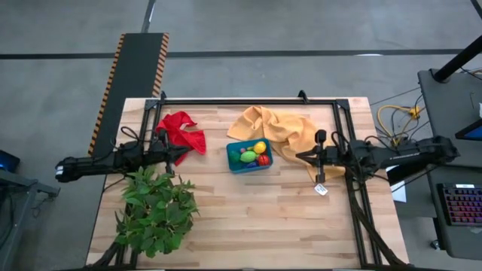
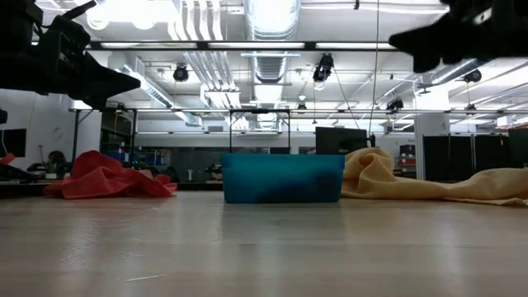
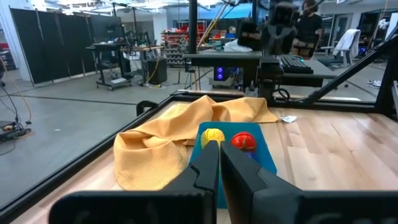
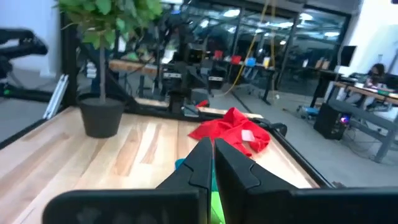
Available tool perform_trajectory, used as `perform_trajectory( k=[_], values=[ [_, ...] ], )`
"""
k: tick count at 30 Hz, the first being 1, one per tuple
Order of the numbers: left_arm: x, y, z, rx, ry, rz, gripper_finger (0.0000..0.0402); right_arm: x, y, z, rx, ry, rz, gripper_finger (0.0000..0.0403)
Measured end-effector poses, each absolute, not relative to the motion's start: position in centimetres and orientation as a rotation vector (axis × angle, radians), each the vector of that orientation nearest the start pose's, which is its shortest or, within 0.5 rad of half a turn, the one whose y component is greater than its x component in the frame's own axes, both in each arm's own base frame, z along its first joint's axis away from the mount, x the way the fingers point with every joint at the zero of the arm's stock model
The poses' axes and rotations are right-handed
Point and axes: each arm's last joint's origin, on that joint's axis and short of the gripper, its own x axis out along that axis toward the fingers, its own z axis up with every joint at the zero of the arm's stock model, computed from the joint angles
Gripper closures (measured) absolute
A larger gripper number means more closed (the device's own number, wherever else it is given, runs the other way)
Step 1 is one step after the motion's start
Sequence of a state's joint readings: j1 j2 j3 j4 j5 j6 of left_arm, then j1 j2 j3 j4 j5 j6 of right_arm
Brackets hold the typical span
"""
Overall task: Pick and placing Produce into tupperware
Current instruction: Return to Home Position
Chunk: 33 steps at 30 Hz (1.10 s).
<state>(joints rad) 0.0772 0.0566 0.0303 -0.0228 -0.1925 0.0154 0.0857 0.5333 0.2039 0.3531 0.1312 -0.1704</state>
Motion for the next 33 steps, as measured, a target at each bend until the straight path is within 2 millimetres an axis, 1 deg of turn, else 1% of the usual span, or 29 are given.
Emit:
perform_trajectory(
  k=[4,6,11,14,16,19,27,30,33],
  values=[
    [9.8,1.3,16.7,0.035,0.053,0.268,0.0402,13.6,0.0,19.6,-0.136,-0.042,-0.091,0.0394],
    [9.8,1.3,16.8,0.035,0.051,0.268,0.0402,13.6,-0.6,19.1,-0.129,-0.039,-0.095,0.0394],
    [9.8,1.3,16.7,0.035,0.052,0.268,0.0402,13.1,-2.8,19.5,-0.140,-0.055,-0.152,0.0394],
    [9.8,1.3,16.7,0.035,0.053,0.268,0.0402,12.5,-3.5,20.1,-0.095,-0.095,-0.084,0.0394],
    [9.8,1.3,16.7,0.035,0.052,0.268,0.0402,12.2,-3.5,20.0,-0.065,-0.081,-0.056,0.0394],
    [9.8,1.3,16.8,0.035,0.051,0.268,0.0402,12.0,-3.2,19.4,-0.033,-0.022,-0.071,0.0394],
    [9.8,1.3,16.8,0.034,0.049,0.268,0.0402,11.4,-1.6,19.0,-0.033,0.023,-0.105,0.0395],
    [9.8,1.3,16.8,0.034,0.049,0.268,0.0402,11.1,-1.1,18.7,-0.034,0.025,-0.132,0.0395],
    [9.8,1.3,16.8,0.034,0.049,0.268,0.0402,10.7,-0.6,18.6,-0.042,-0.002,-0.104,0.0395]
  ],
)
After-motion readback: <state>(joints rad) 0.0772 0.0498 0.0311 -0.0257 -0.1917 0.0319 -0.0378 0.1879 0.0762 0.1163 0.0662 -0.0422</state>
